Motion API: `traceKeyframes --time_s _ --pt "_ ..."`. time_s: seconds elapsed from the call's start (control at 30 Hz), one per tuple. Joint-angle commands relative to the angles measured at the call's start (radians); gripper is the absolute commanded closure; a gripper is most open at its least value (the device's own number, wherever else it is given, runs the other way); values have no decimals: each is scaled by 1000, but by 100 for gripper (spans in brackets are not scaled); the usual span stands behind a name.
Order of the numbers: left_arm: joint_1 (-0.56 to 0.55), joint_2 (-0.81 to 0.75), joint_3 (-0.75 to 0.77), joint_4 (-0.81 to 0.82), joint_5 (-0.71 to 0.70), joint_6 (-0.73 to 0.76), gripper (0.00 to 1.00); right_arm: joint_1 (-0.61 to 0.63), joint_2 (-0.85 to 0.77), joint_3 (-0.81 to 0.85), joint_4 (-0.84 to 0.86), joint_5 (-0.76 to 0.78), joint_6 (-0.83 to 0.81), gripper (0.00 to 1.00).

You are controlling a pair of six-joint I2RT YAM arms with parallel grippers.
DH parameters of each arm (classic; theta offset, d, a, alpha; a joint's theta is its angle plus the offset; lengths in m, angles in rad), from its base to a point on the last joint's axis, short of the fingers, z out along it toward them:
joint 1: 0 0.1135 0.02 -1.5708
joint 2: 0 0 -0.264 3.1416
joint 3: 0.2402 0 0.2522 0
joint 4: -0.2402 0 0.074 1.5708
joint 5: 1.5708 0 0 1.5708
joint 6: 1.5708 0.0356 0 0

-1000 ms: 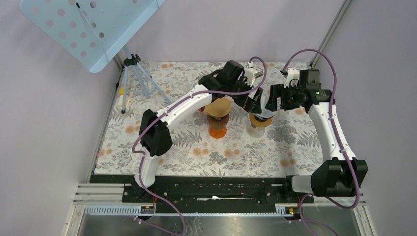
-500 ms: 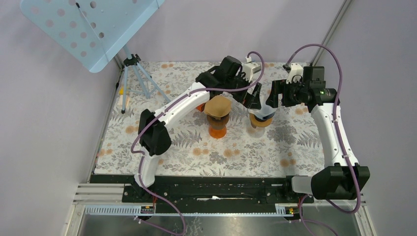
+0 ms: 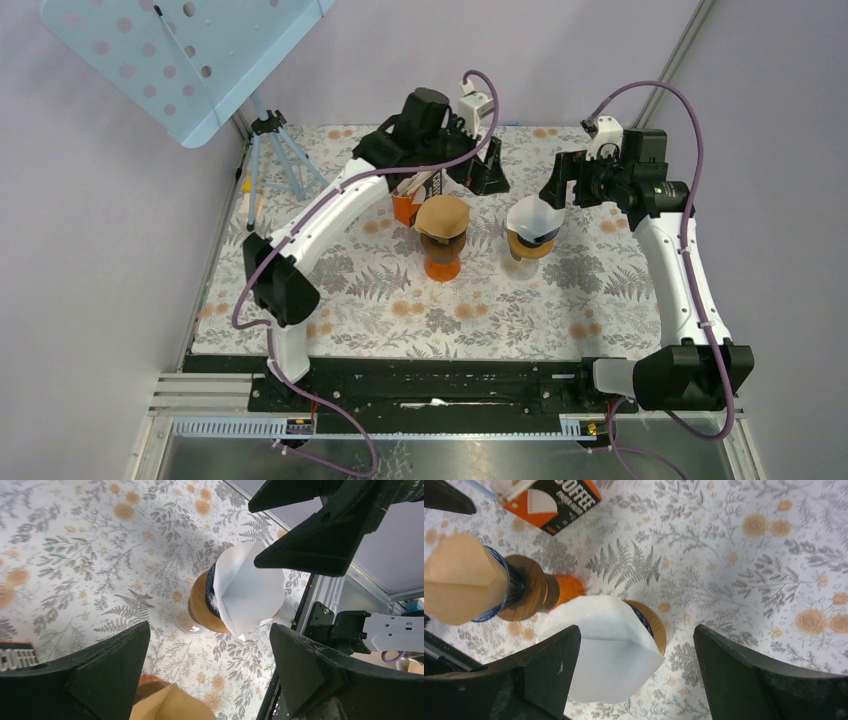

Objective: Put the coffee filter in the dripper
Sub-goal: Reset both arms

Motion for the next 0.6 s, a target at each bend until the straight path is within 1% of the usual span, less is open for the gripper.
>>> traceKeyframes --time_s 0.0,0.07,0.37,0.57 --pt "49 -120 -82 99 -14 33 1 1 -40 48 133 22 28 5" --pt "86 -156 -136 131 -30 29 1 1 -36 55 173 33 35 1" --pt "302 -391 -450 370 -113 -19 1 1 -36 75 331 62 72 0" --pt "449 -534 -631 490 -175 -57 1 1 -68 50 404 54 71 1"
